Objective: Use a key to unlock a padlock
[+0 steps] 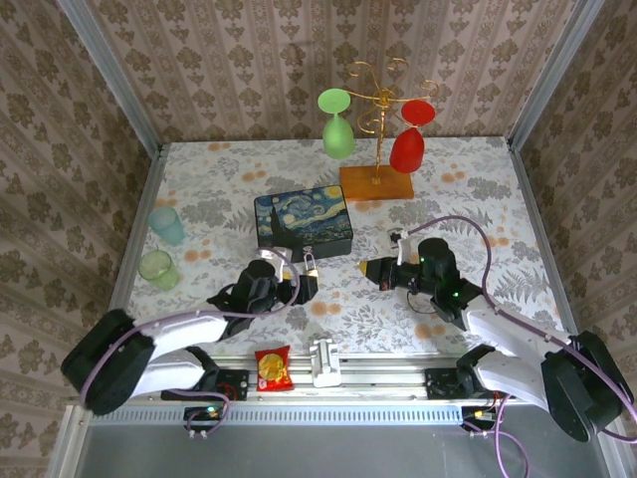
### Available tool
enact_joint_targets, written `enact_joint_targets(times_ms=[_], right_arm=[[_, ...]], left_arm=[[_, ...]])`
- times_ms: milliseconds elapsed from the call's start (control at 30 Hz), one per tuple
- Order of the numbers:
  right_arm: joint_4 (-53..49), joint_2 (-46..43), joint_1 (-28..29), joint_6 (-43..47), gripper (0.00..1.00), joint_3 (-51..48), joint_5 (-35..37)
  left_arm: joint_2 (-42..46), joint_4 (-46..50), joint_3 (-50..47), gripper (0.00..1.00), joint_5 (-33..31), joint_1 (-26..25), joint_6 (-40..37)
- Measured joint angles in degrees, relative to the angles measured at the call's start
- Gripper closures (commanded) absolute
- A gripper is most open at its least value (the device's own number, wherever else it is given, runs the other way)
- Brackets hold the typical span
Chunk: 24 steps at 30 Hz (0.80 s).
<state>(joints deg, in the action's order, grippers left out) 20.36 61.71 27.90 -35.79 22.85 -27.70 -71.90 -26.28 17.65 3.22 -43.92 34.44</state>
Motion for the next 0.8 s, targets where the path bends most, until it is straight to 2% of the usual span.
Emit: enact_joint_targets(times_ms=[100, 300, 467, 800], right_arm=[[0.02, 1.33, 0.20, 0.07, 1.00, 0.02, 0.15], [0.50, 0.59, 0.50, 0.04, 1.00, -1.25, 0.81], [-0.50, -3.32, 0.50, 0.09, 1.00, -3.50, 2.56], [-1.79, -5.46, 0.50, 0.11, 1.00, -3.91, 4.59]], left_arm=[[-6.27, -3.08, 0.76, 0.21, 1.51, 1.75, -0.42], [-12.87, -6.84, 5.60, 0.26, 3.30, 2.45, -1.18], [-17.55, -9.88, 7.19, 0.40, 4.66, 3.96, -0.76], [-19.69, -14.16, 7.17, 0.48, 7.13, 4.26, -0.11]])
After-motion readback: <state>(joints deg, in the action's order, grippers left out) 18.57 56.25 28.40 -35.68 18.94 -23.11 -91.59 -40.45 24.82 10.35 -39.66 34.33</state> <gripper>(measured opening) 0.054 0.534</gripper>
